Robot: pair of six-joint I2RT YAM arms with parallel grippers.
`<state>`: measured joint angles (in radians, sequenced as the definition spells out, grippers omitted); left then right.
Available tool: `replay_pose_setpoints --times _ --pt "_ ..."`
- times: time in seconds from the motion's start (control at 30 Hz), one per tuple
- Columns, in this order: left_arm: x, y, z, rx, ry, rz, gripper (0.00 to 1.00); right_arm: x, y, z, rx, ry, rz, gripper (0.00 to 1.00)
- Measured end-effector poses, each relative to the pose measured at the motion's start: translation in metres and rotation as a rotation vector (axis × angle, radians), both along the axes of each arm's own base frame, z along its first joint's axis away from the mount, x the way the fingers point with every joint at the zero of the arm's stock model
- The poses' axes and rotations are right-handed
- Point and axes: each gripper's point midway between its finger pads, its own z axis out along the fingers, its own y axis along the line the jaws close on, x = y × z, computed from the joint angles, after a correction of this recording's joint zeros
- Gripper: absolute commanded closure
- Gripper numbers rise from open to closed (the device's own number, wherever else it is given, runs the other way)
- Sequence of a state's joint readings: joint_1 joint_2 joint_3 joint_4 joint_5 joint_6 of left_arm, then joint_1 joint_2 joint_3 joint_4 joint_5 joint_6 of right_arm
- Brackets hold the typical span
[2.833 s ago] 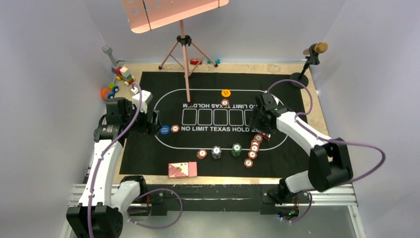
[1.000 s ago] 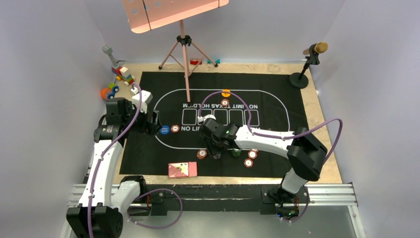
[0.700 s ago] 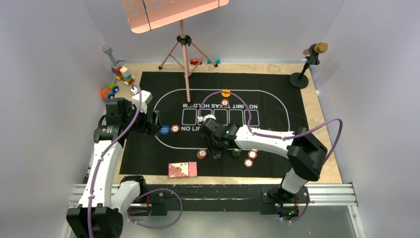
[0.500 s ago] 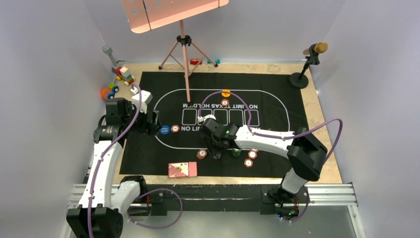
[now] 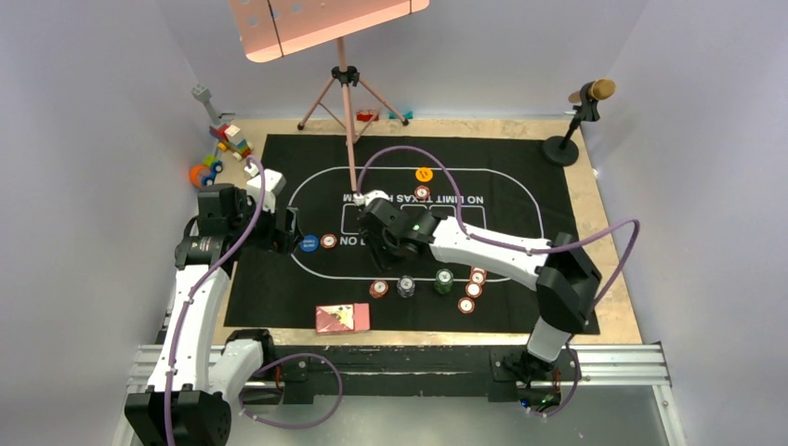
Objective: Distribute texas hold em gaming equipment
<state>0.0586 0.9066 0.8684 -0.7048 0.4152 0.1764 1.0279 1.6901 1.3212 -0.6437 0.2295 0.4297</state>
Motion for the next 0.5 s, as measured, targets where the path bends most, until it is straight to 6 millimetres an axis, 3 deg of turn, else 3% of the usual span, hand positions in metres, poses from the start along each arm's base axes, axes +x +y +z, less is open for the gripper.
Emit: replay_pose_setpoints --times 0.17,0.33,0.5 --pt "0.0 0.001 0.0 0.003 0.0 0.003 0.0 0.029 0.038 -0.006 0.009 -0.01 0.018 1.0" --pt "0.0 0.001 0.0 0.005 0.0 0.006 0.0 0.058 0.079 -0.041 -0.01 0.004 0.052 1.0" --pt "0.0 0.001 0.0 0.005 0.0 0.007 0.0 0.072 0.103 -0.071 -0.019 0.03 0.082 1.0"
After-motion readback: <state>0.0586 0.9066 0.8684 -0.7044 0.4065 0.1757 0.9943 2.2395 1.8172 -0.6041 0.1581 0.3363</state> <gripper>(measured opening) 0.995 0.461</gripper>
